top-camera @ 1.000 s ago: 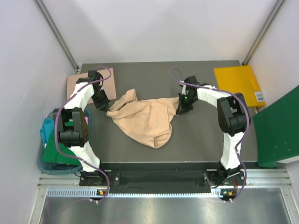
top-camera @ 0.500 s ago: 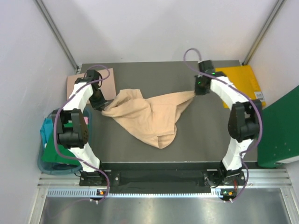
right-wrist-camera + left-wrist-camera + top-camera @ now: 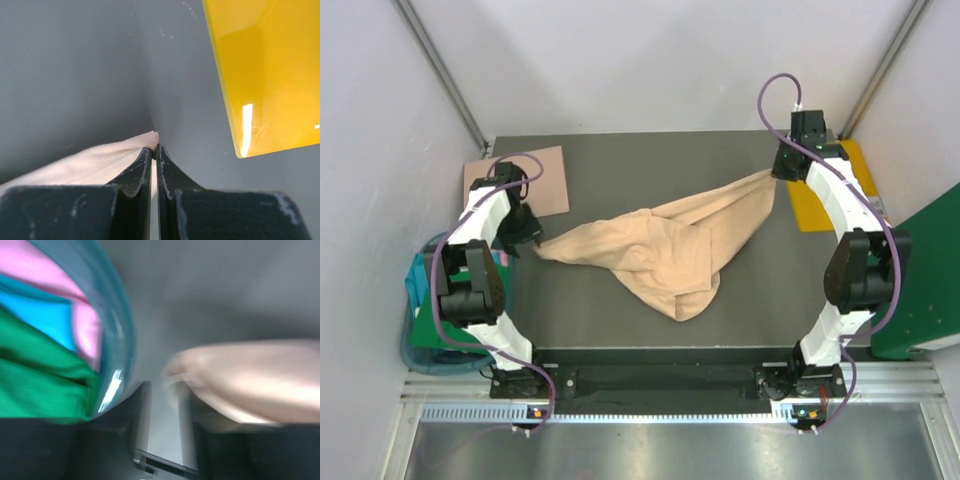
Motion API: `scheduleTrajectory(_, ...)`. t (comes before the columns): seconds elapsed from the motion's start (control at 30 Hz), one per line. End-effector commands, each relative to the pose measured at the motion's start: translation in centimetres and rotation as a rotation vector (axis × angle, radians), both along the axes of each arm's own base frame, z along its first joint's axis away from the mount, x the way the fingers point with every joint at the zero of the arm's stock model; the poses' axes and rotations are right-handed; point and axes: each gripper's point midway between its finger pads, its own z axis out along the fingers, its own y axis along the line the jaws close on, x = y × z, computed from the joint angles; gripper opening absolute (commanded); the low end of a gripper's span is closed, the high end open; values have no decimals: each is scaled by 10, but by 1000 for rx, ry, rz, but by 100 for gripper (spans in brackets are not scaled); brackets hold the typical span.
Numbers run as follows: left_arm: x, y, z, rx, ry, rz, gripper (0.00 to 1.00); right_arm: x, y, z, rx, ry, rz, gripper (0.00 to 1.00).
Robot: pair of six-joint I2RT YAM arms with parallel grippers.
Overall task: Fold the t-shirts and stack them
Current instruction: Flatten out the tshirt
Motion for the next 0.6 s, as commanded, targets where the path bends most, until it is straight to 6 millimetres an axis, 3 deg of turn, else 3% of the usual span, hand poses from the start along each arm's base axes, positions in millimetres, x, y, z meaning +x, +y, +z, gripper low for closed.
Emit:
scheduleTrajectory(0.0,9,13,27,56,-63,-7,83,10,-20,19,-29,-91,-43,0)
scheduleTrajectory(0.03,23,7,45,51,-159,-34,94,9,-19,17,-22,-86,-41,0)
scheduleTrajectory(0.07,33,-13,55,-19,-227,-93,99,8,-18,10,-17,-72,-40,0)
scheduleTrajectory(0.1,41,-25,63,-55,-293,-134,99,7,-16,7,-11,-66,-31,0)
scheduleTrajectory(0.13,61,-37,87,-75,-438,-190,99,7,-15,4,-6,-60,-27,0)
scheduleTrajectory(0.2,72,-70,100,-200,-524,-272,99,5,-12,-6,9,-40,-15,0)
scheduleTrajectory(0.27,81,-100,91,-246,-508,-353,99,5,-10,-10,16,-30,-5,0)
scheduleTrajectory(0.3,90,-112,97,-263,-519,-390,99,5,-7,-14,26,-21,4,0)
scheduleTrajectory(0.33,94,-132,78,-282,-467,-460,99,6,-6,-16,30,-18,7,0)
scheduleTrajectory(0.4,107,-155,78,-307,-458,-533,99,6,-3,-22,39,-4,19,0)
scheduleTrajectory(0.43,110,-170,57,-300,-399,-575,99,6,-3,-21,42,-5,22,0)
scheduleTrajectory(0.47,119,-179,62,-289,-404,-604,99,7,-3,-23,44,-2,22,0)
scheduleTrajectory(0.5,121,-184,56,-286,-380,-622,99,7,-2,-24,45,1,28,0)
scheduleTrajectory(0.53,125,-191,37,-276,-335,-632,99,7,-2,-24,43,2,28,0)
scheduleTrajectory(0.57,133,-195,40,-277,-349,-642,99,7,-2,-23,44,-1,29,0)
